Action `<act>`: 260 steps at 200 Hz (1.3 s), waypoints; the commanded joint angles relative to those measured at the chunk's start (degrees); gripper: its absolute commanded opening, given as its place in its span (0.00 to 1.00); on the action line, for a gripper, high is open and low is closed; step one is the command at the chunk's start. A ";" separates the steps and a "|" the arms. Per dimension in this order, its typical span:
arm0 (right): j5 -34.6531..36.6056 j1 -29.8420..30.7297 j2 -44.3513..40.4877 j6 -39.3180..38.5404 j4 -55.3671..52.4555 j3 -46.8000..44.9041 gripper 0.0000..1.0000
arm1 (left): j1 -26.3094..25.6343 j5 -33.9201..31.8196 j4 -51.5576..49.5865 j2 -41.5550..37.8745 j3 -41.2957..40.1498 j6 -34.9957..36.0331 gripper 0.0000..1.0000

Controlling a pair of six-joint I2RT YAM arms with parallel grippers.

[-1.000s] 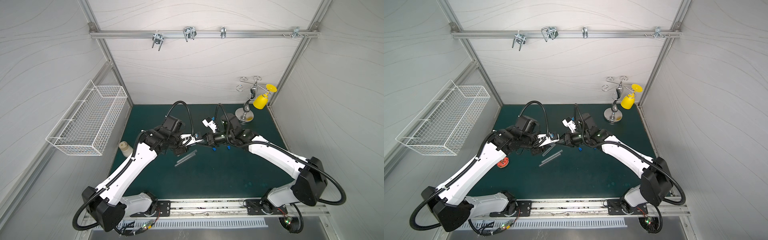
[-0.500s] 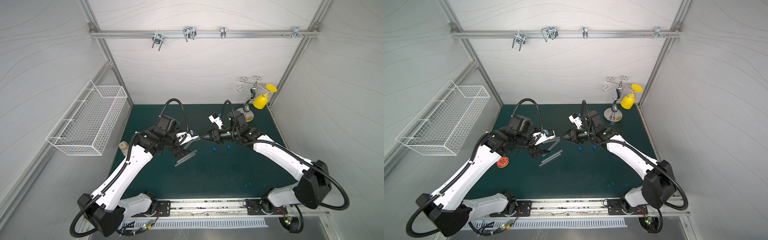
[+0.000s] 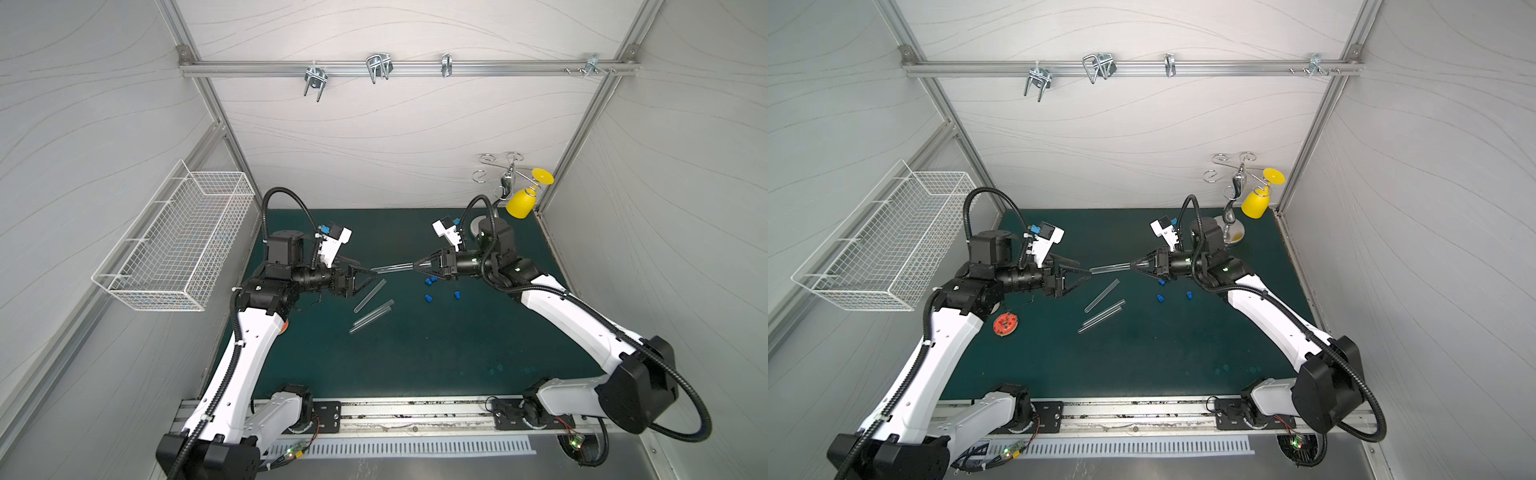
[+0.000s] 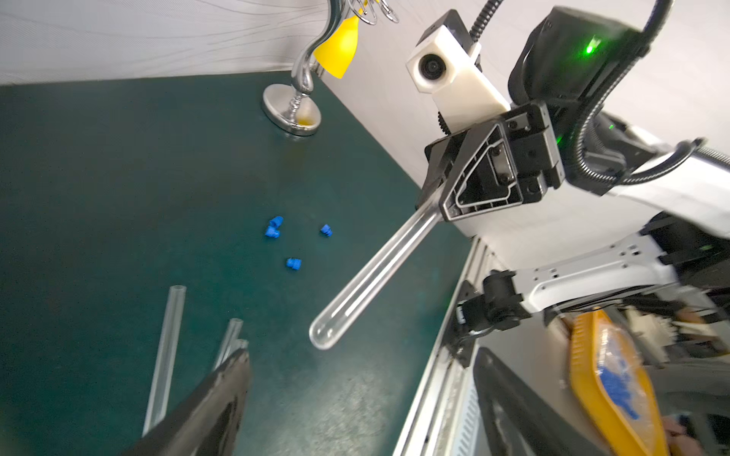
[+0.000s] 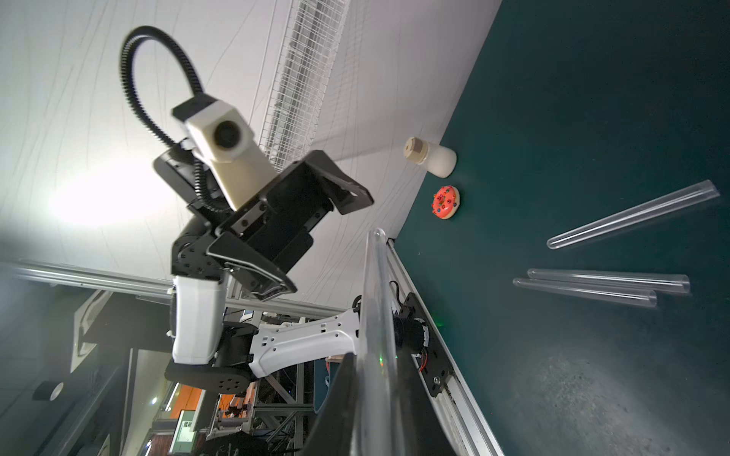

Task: Insert stoppers into test tubes
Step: Pick up the test tube at the center of the board.

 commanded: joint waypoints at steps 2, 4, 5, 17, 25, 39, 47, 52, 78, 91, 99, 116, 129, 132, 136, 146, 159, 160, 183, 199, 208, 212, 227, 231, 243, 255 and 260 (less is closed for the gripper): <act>-3.12 -0.16 -1.78 2.49 5.32 -0.29 0.09 | 0.24 10.16 15.40 0.30 -2.52 -14.25 0.85; -3.20 -0.03 -1.73 2.58 5.42 -0.29 0.09 | 0.28 10.26 15.79 0.31 -2.70 -14.30 0.85; -3.22 -0.06 -1.73 2.60 5.48 -0.30 0.09 | 0.26 10.30 15.89 0.33 -2.79 -14.31 0.85; -3.77 0.05 -1.78 3.17 6.19 -0.32 0.09 | 0.29 10.71 16.45 0.56 -3.44 -13.71 0.85; -4.21 0.22 -1.66 3.55 6.91 -0.40 0.09 | 0.27 11.30 16.66 0.65 -3.72 -13.28 0.85; -4.58 0.57 -1.41 4.76 8.57 -0.71 0.09 | 0.30 12.98 19.30 0.74 -4.80 -14.68 0.84; -5.04 0.86 -1.15 5.65 9.86 -0.75 0.09 | 0.25 14.07 21.68 0.78 -5.60 -16.28 0.84; -5.30 1.11 -0.83 6.13 10.53 -0.76 0.09 | 0.19 14.70 23.17 0.78 -6.02 -17.35 0.84; -5.52 2.62 0.56 6.64 11.51 0.12 0.09 | -0.20 16.21 25.71 0.78 -6.92 -18.65 0.80; -5.36 3.63 1.24 6.73 11.89 0.68 0.09 | -0.31 15.98 25.51 0.78 -7.00 -18.24 0.78; -5.20 4.23 1.72 6.72 12.10 1.01 0.09 | -0.51 15.95 25.52 0.68 -7.09 -18.11 0.76; -5.02 5.34 2.86 6.75 12.47 1.83 0.09 | -0.85 15.95 25.54 0.68 -7.27 -18.10 0.71; -5.12 5.89 3.70 6.62 12.58 2.34 0.09 | -0.99 15.71 25.50 0.69 -7.36 -18.19 0.68; -5.19 6.01 3.82 6.59 12.58 2.44 0.09 | -1.10 15.65 25.49 0.64 -7.36 -18.11 0.67; -5.17 6.03 3.98 6.61 12.53 2.49 0.09 | -1.16 15.60 25.54 0.68 -7.36 -18.10 0.65; -4.92 6.02 4.30 6.70 12.66 2.58 0.09 | -1.39 15.52 25.42 0.70 -7.44 -17.84 0.62; -4.42 6.04 4.34 6.73 12.58 2.74 0.08 | -1.61 15.27 24.88 0.70 -7.53 -17.07 0.59; -4.40 6.05 4.39 6.74 12.58 2.79 0.09 | -1.66 15.22 24.79 0.75 -7.54 -16.97 0.59; -4.52 6.18 4.97 6.83 12.73 3.28 0.08 | -1.71 14.63 24.19 0.87 -7.38 -16.17 0.52; -4.59 6.30 5.31 6.81 12.74 3.51 0.09 | -1.89 14.57 24.33 1.02 -7.36 -16.17 0.46; -4.53 6.39 5.55 6.81 12.75 3.64 0.08 | -2.00 14.46 24.26 1.13 -7.35 -16.08 0.43; -4.62 6.41 5.65 6.83 12.73 3.72 0.08 | -1.97 14.38 24.26 1.14 -7.32 -16.08 0.42; -4.61 6.43 5.78 6.75 12.71 3.98 0.08 | -2.19 14.28 24.32 1.18 -7.31 -15.95 0.40; -4.52 6.47 5.88 6.75 12.74 4.06 0.08 | -2.24 14.33 24.28 1.24 -7.34 -15.91 0.40; -4.50 6.61 6.10 6.75 12.75 4.33 0.08 | -2.40 14.28 24.18 1.29 -7.36 -15.73 0.40; -4.55 6.84 6.36 6.64 12.66 4.59 0.08 | -2.49 14.13 24.18 1.38 -7.33 -15.73 0.38; -4.55 6.93 6.54 6.58 12.65 4.69 0.08 | -2.51 14.11 24.18 1.38 -7.36 -15.73 0.38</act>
